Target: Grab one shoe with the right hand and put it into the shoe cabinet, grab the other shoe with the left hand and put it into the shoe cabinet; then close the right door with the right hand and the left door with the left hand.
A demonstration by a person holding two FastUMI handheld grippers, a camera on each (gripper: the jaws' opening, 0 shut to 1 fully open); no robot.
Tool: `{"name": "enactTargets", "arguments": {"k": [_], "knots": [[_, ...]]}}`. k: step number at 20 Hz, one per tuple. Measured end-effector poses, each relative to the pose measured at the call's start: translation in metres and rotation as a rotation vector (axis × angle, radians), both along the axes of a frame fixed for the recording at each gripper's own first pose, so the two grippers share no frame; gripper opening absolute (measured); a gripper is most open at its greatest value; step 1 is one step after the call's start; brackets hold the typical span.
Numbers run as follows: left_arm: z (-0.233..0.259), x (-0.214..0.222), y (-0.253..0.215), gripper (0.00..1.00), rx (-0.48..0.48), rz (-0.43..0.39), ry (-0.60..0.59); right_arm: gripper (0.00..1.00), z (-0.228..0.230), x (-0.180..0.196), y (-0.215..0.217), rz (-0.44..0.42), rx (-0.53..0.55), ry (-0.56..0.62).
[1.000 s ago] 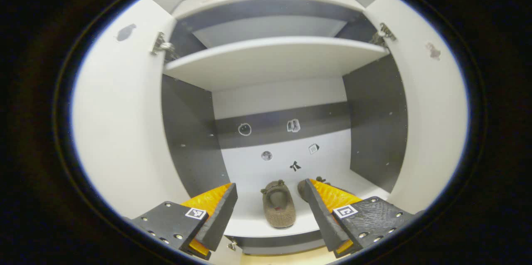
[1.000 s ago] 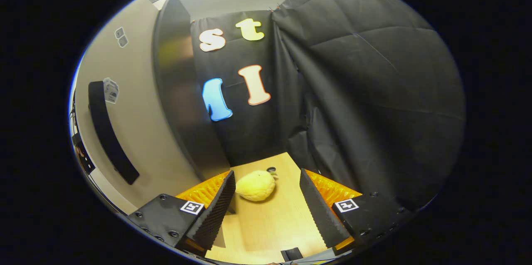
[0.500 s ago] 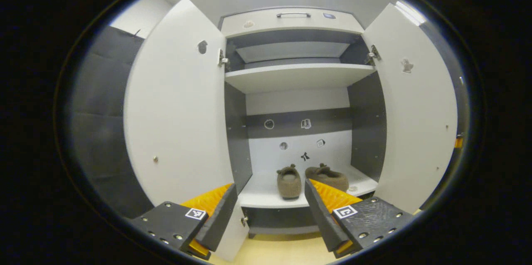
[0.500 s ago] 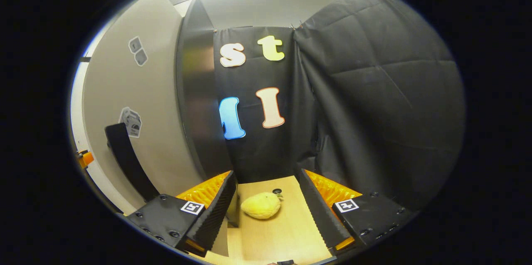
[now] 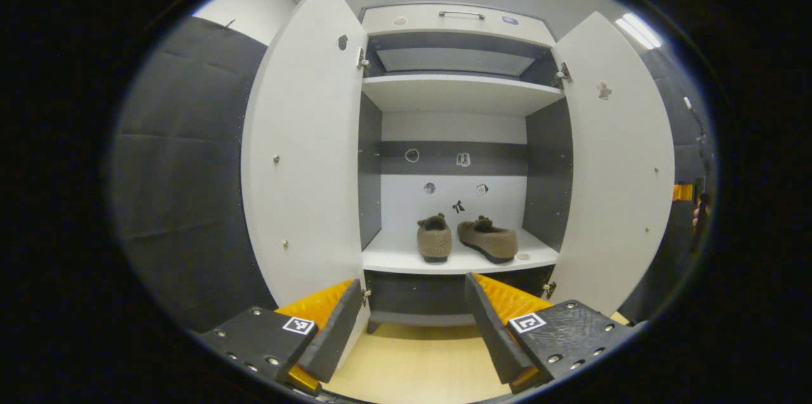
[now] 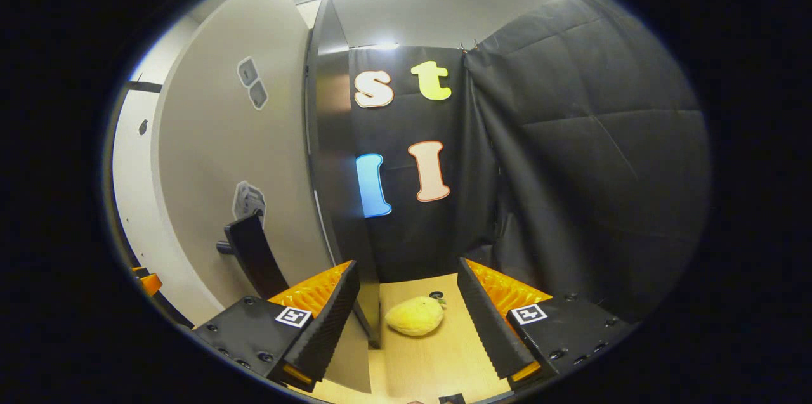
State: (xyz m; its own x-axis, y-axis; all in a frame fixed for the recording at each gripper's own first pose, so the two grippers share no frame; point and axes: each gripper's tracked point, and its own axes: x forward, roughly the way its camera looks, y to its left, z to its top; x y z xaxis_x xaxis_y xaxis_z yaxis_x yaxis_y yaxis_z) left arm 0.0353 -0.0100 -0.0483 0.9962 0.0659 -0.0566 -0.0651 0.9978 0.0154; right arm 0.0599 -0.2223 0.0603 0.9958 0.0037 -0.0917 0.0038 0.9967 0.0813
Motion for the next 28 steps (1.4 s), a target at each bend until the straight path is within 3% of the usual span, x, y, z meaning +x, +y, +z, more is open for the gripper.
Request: {"name": "enactTargets", "arguments": {"k": [2,3,4,7,8,13,22,25,28], "knots": [[0.000,0.001,0.005,1.00,0.003,-0.014,0.001,0.93,0.004,-0.004,0.011,0.012,-0.007,-0.009],[-0.002,0.002,0.006,0.94,-0.004,-0.024,0.003,0.98,0.004,-0.006,0.009,0.001,-0.025,-0.009],[-0.004,0.002,0.007,1.00,-0.014,-0.034,0.003,0.98,0.003,-0.010,0.009,-0.009,-0.048,-0.009],[-0.007,-0.002,0.011,1.00,-0.035,-0.051,0.003,0.98,0.006,-0.015,0.019,-0.026,-0.096,-0.009],[-0.008,-0.003,0.013,0.94,-0.035,-0.053,0.002,0.98,0.006,-0.016,0.022,-0.031,-0.100,-0.005],[-0.013,-0.006,0.029,0.94,-0.034,-0.065,0.013,0.98,0.002,-0.020,0.050,-0.017,-0.079,0.004],[-0.003,-0.016,0.060,0.94,-0.017,-0.089,0.000,0.98,0.001,-0.004,0.164,0.123,-0.062,-0.018],[-0.001,-0.028,0.079,0.94,-0.014,-0.060,-0.014,0.98,0.009,-0.001,0.214,0.217,-0.032,-0.052],[0.001,-0.039,0.103,0.94,-0.021,-0.026,-0.032,0.98,0.021,-0.010,0.234,0.247,-0.037,-0.113]]}}
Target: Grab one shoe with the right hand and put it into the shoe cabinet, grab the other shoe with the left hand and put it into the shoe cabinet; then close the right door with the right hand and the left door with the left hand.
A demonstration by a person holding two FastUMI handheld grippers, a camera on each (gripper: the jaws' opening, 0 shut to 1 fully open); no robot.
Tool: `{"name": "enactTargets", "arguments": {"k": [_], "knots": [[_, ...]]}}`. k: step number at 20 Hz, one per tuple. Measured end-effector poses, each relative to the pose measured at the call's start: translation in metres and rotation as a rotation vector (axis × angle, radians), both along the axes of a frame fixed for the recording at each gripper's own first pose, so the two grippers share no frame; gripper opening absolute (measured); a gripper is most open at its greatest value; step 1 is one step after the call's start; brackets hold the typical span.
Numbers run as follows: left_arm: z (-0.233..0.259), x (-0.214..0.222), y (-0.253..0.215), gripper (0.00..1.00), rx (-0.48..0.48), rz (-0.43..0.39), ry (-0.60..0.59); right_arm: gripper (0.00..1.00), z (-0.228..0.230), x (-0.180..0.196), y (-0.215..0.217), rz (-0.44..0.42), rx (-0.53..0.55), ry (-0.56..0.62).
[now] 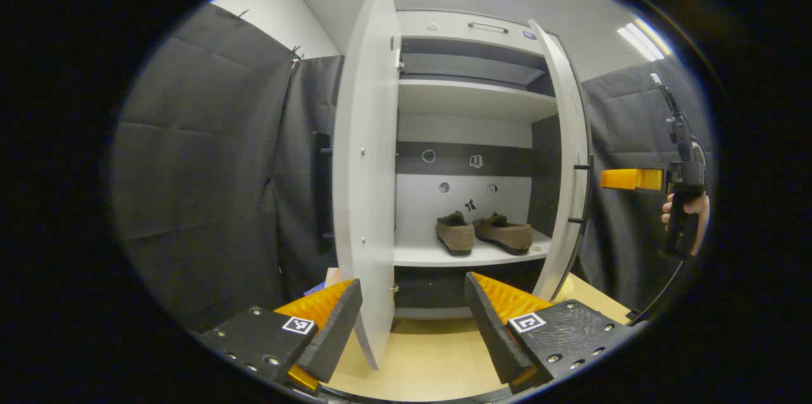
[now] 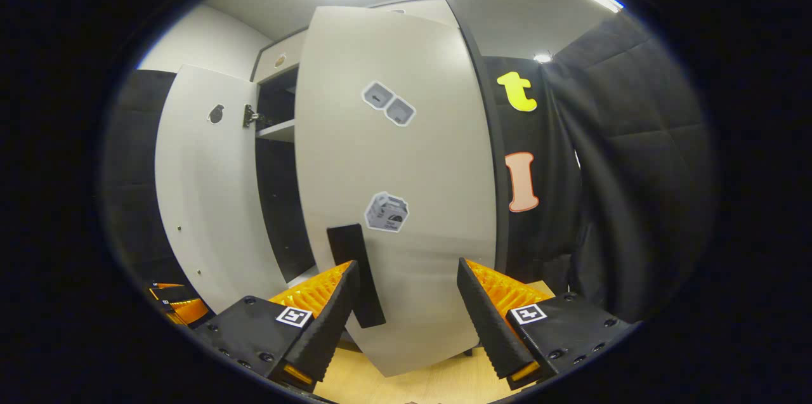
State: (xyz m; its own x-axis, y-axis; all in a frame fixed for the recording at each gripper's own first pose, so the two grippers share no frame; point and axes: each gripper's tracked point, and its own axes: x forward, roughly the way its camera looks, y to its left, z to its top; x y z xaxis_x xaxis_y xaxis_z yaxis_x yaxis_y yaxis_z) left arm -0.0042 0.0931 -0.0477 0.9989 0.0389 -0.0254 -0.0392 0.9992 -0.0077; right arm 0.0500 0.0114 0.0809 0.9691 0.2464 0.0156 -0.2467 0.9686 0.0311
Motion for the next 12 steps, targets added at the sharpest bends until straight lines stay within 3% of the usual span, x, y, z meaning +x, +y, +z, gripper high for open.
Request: {"name": "enactTargets", "arguments": {"k": [5,12], "knots": [[0.002,-0.007,0.039,0.94,-0.032,0.039,-0.001,0.98,-0.024,-0.012,0.004,-0.015,-0.027,0.023],[0.022,-0.013,0.121,0.94,0.007,0.192,-0.023,0.98,-0.053,-0.015,0.012,0.001,-0.014,0.098]]}}
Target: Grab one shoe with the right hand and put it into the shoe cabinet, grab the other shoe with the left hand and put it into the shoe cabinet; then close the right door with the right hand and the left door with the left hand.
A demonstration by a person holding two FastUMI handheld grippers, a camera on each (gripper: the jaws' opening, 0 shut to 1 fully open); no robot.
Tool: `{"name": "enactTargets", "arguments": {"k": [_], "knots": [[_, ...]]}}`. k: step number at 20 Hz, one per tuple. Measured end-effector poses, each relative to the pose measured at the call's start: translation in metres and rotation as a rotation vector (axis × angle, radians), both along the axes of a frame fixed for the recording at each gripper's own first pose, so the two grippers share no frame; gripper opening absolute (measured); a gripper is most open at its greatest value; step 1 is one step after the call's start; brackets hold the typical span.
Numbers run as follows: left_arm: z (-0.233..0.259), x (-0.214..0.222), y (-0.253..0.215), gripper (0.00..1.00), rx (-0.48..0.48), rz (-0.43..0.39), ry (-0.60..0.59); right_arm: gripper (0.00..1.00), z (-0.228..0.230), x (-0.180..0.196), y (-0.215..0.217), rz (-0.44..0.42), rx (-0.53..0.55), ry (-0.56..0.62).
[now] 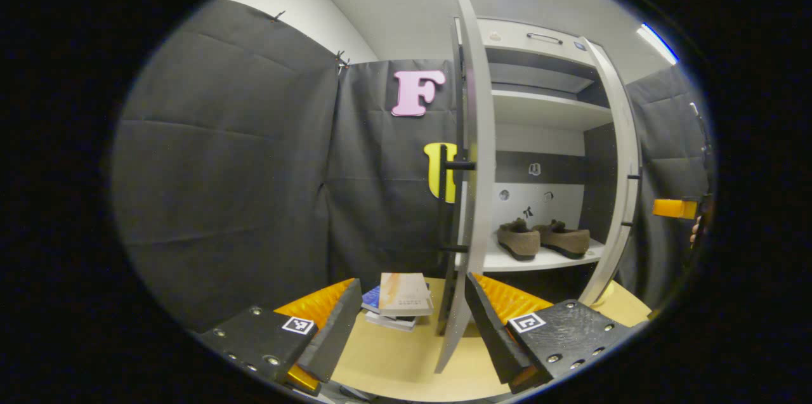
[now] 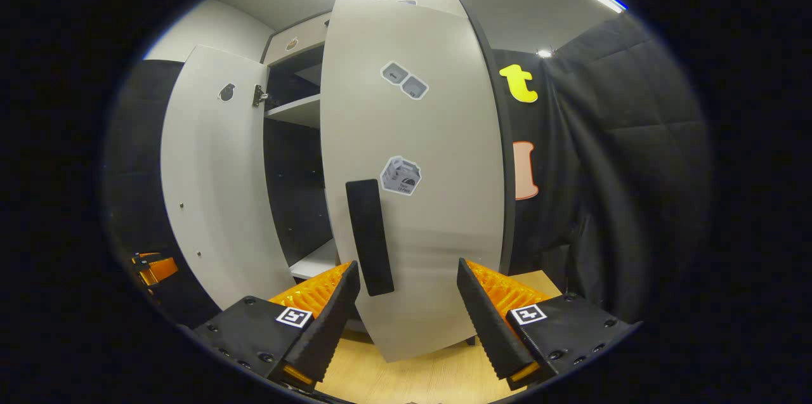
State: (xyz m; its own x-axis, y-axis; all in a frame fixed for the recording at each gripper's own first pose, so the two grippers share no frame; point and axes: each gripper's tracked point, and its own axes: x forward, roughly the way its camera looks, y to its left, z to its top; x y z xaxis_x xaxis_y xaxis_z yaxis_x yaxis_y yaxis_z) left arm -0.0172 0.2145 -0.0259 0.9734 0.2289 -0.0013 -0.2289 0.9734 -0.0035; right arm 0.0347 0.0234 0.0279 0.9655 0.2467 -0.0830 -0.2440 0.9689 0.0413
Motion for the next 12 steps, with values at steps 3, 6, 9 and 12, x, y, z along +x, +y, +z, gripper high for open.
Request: {"name": "enactTargets", "arguments": {"k": [3,6,9,12], "knots": [[0.022,0.015,0.028,1.00,0.033,0.011,-0.037,0.98,-0.018,-0.004,-0.001,0.009,-0.030,0.041],[0.041,0.039,0.053,1.00,0.062,-0.001,-0.070,0.98,-0.026,-0.015,-0.003,0.006,-0.052,0.046],[0.053,0.065,0.066,1.00,0.074,-0.044,-0.092,0.98,-0.036,-0.023,-0.003,0.005,-0.058,0.063],[0.068,0.090,0.064,0.94,0.035,-0.133,-0.125,0.98,-0.044,-0.030,-0.005,-0.007,-0.069,0.090]]}}
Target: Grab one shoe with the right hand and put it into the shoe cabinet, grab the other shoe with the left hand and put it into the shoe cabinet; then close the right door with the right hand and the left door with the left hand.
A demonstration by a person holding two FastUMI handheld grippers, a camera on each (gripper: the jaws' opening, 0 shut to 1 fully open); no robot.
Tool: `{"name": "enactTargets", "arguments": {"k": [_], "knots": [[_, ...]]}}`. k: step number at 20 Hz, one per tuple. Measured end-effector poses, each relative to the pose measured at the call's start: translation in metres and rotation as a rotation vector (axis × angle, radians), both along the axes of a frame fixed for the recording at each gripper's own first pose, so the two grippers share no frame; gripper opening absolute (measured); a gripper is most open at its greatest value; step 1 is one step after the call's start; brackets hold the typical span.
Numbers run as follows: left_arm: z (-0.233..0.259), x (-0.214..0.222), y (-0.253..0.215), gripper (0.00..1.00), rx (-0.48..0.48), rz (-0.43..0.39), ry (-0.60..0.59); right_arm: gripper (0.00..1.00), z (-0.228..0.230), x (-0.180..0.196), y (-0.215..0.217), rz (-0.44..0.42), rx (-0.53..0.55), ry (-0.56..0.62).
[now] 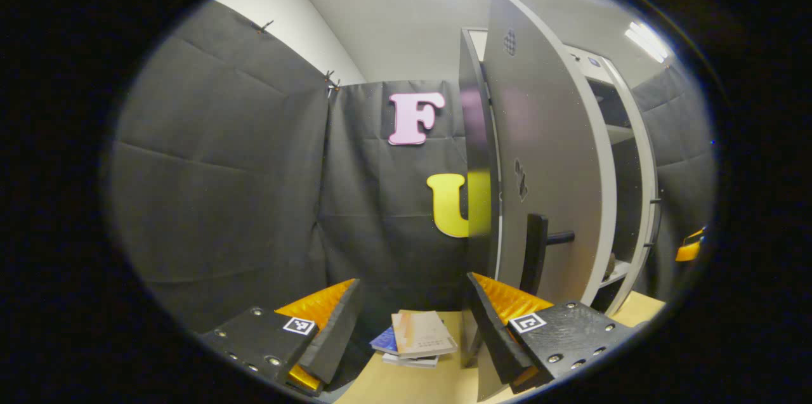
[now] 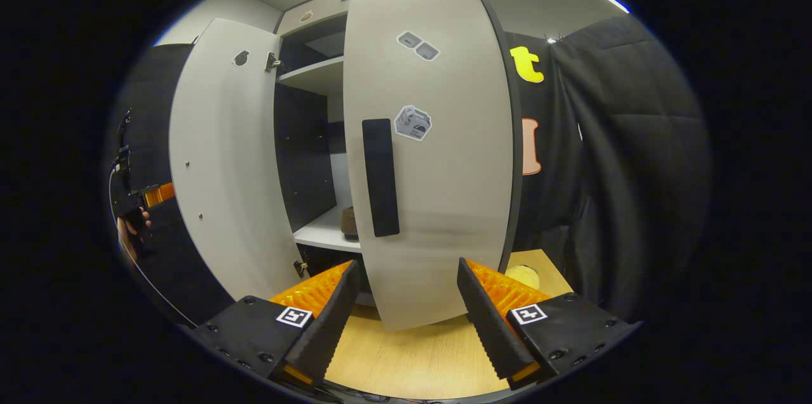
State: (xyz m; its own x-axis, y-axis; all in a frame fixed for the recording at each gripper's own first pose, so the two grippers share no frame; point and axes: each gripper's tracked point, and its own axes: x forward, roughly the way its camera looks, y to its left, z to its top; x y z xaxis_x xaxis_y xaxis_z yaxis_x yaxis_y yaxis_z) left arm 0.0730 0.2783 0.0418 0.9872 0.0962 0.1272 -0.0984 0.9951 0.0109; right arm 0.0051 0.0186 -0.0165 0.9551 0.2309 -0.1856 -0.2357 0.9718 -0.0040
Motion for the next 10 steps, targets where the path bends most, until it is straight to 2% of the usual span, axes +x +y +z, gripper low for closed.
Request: {"name": "enactTargets", "arguments": {"k": [2,4,7,10], "knots": [[0.006,0.010,-0.003,0.94,-0.043,-0.062,-0.017,0.98,-0.001,-0.005,-0.004,-0.017,0.000,0.004],[0.011,0.018,-0.015,0.94,-0.036,-0.130,-0.018,0.98,-0.003,-0.008,-0.010,-0.045,-0.003,0.012],[0.015,0.020,-0.017,0.93,0.070,-0.146,-0.015,0.98,-0.001,-0.014,-0.026,-0.100,0.000,0.007],[0.011,0.026,-0.020,0.93,0.023,-0.164,0.021,0.98,0.000,-0.016,-0.047,-0.160,0.017,0.007]]}}
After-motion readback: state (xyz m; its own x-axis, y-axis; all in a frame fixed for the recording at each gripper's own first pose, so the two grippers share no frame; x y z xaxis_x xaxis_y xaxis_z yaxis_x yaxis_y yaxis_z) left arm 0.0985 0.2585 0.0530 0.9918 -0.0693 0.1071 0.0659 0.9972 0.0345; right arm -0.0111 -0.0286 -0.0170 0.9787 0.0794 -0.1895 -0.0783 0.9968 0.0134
